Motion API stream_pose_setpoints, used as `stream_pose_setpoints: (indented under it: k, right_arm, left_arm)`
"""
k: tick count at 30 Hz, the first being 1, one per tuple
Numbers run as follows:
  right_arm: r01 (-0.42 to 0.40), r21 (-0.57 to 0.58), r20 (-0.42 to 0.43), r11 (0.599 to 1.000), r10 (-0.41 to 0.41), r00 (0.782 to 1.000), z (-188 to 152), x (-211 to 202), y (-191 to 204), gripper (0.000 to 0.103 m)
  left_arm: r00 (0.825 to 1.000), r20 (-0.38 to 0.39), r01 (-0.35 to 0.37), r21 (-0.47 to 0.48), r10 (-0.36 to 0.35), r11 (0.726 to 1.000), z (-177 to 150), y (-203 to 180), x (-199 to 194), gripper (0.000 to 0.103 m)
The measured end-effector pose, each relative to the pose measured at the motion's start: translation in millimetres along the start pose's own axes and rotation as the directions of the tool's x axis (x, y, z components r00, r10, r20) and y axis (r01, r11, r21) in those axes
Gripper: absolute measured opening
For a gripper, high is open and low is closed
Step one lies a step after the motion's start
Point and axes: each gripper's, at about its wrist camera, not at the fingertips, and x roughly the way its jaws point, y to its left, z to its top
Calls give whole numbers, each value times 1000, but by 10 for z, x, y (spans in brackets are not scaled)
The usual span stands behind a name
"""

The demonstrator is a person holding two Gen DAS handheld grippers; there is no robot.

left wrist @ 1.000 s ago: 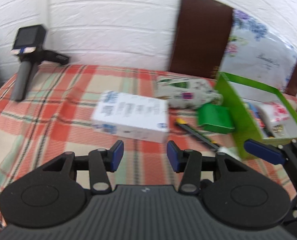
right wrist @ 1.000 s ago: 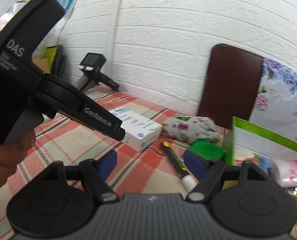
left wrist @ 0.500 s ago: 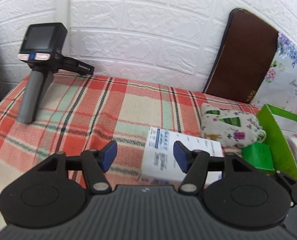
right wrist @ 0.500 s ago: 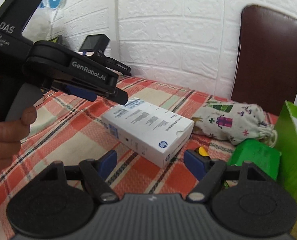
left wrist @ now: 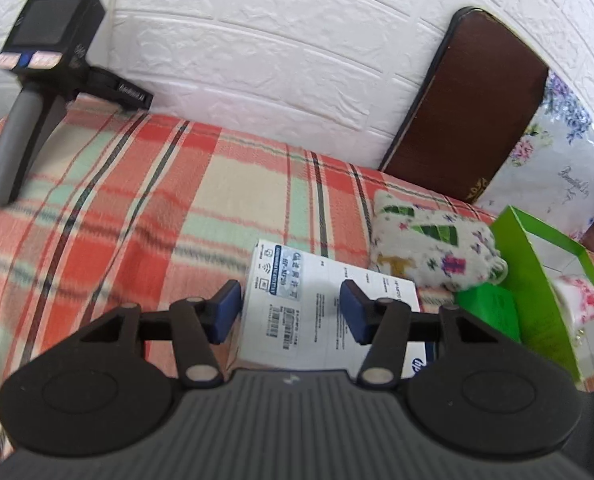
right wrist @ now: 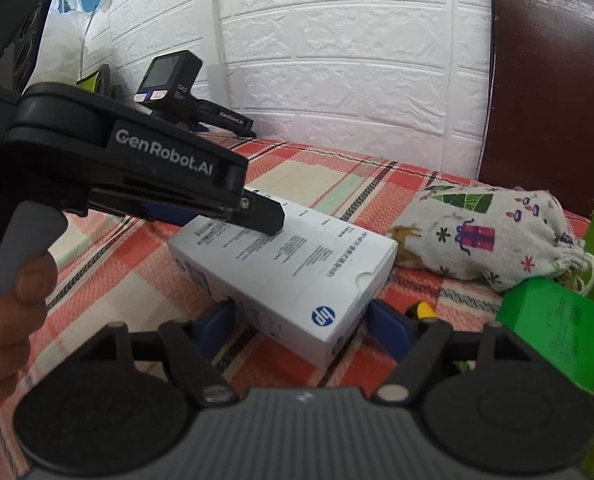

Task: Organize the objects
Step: 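Move the left gripper to the white HP box and grasp it, then carry the white HP box over the green box with the left gripper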

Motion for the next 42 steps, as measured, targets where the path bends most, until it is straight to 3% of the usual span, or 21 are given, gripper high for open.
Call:
stream_pose_setpoints:
  k: [7,13,17,27,31,37,42]
  right_arm:
    - [-13,-41,-17,999,12,1000,-381,-467,234,76]
    - [12,-41,-29,999,-13,999,-737,-920,243,76]
    - [51,-16,-27,999,-51,998,-977,-1260,123,76]
    - [180,131,-17,975,-179,984,-1435,-1929,-443,76]
    - [228,173,49,958,-240,970,-1457,-2151,-596,76]
    - [300,170,191,939,-330,924,-1042,-2336,-892,76]
    - [333,179,239,926,-370,898,-663,-2253,-1220,75]
  left_arm:
    - [1000,-19,13,-29,-13,1000,-480,-2,-426,56]
    - [998,-50,31,-11,-31,999,-841,-262,-674,56]
    - [994,-81,78,13,-76,997,-1040,-533,-753,56]
    - [977,-127,191,184,-169,964,-1332,-1475,-703,56]
    - [974,-97,223,243,-205,944,-1189,-1778,-763,56]
    - [967,2,242,326,-256,914,-693,-2242,-837,56]
    - [961,74,219,391,-267,894,-369,-2594,-652,57]
